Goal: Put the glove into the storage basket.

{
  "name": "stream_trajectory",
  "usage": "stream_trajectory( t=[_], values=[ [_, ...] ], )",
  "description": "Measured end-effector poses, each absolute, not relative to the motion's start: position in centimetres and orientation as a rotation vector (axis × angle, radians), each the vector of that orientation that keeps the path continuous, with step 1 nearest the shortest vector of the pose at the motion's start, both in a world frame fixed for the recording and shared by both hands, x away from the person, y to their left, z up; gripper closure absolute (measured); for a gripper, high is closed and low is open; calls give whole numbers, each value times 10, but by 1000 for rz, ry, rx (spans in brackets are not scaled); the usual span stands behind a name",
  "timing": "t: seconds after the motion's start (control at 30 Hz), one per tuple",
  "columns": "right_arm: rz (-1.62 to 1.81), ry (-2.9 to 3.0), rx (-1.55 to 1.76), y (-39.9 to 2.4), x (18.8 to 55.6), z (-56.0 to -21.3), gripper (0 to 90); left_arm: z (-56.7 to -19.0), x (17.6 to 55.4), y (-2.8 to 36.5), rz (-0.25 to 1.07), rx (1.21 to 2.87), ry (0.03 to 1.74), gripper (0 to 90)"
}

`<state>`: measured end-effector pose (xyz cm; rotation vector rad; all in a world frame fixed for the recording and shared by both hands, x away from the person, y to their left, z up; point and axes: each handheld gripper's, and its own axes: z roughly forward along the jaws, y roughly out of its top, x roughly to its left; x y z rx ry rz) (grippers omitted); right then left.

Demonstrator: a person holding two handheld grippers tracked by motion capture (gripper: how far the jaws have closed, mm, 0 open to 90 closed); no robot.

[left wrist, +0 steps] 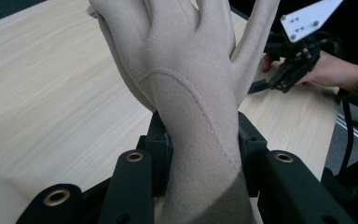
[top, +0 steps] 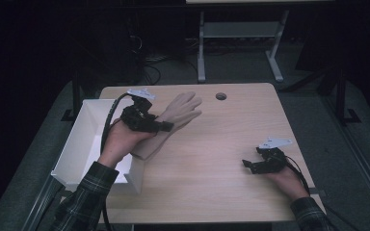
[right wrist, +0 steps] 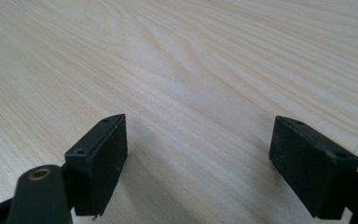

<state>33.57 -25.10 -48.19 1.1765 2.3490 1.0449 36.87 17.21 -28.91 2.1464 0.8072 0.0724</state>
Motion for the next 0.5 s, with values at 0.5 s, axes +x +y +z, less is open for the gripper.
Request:
stream_trajectory(
  t=[0.5],
  values=[
    [1044, 2347, 1180, -251, 336, -482, 188, -280, 364, 240, 176, 2073, 944, 650]
  ],
)
